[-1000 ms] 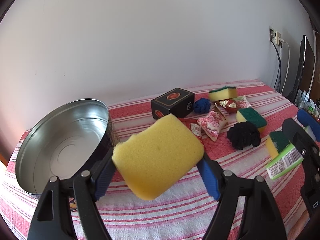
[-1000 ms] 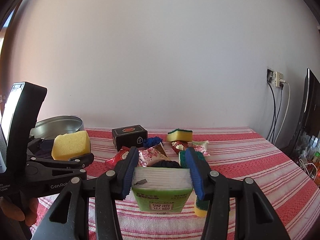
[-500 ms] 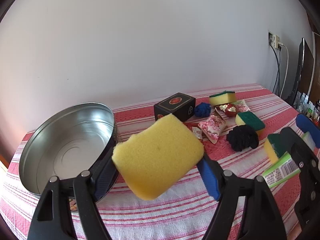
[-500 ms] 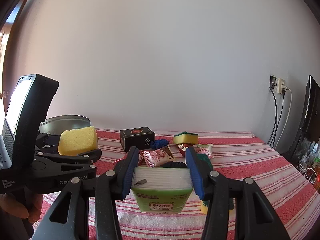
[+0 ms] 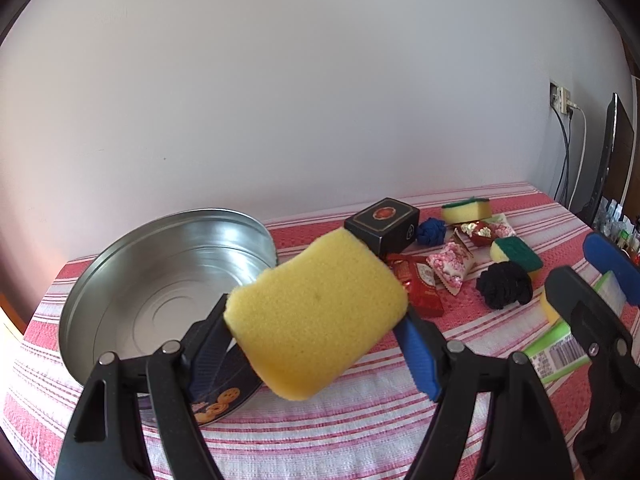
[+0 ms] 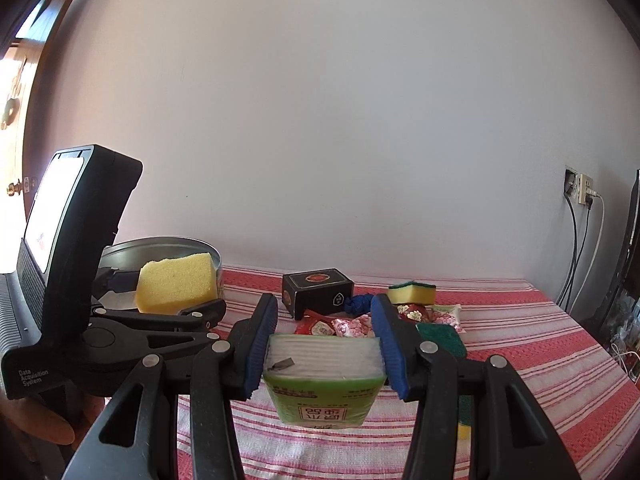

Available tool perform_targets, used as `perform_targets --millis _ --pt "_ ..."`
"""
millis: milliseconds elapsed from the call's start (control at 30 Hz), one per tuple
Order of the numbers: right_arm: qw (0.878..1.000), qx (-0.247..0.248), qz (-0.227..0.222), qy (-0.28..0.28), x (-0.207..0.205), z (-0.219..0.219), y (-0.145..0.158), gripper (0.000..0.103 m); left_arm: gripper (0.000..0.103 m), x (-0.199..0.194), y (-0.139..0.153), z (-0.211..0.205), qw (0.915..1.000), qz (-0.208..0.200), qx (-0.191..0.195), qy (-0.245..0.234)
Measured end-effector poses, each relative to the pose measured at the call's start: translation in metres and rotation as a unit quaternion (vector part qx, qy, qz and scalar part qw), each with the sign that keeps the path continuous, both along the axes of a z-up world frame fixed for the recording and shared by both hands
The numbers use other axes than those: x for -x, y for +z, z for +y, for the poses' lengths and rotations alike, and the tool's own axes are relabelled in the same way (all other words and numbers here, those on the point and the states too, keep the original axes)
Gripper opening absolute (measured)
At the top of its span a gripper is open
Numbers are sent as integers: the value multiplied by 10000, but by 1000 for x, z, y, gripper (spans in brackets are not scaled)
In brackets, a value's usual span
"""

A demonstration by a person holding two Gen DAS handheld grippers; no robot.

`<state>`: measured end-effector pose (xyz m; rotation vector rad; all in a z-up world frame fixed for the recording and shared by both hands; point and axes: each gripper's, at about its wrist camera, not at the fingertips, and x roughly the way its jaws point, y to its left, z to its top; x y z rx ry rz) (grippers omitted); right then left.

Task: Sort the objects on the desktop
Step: 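Carry the yellow sponge and green tissue pack over the metal tin with both tools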

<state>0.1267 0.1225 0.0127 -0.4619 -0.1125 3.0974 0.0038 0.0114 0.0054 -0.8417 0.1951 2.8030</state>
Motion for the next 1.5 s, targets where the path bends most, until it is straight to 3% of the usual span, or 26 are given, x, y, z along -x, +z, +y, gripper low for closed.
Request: perform_targets --millis 800,1133,1500 --pt "9957 17 188 909 40 -90 14 52 78 22 17 -102 9936 295 -75 1085" --pt "9923 177 152 1213 74 -117 11 52 78 38 10 -136 9856 137 -25 1685" --pt "9904 438 -70 1311 118 -132 -12 52 78 55 -5 -154 9781 -124 58 2075"
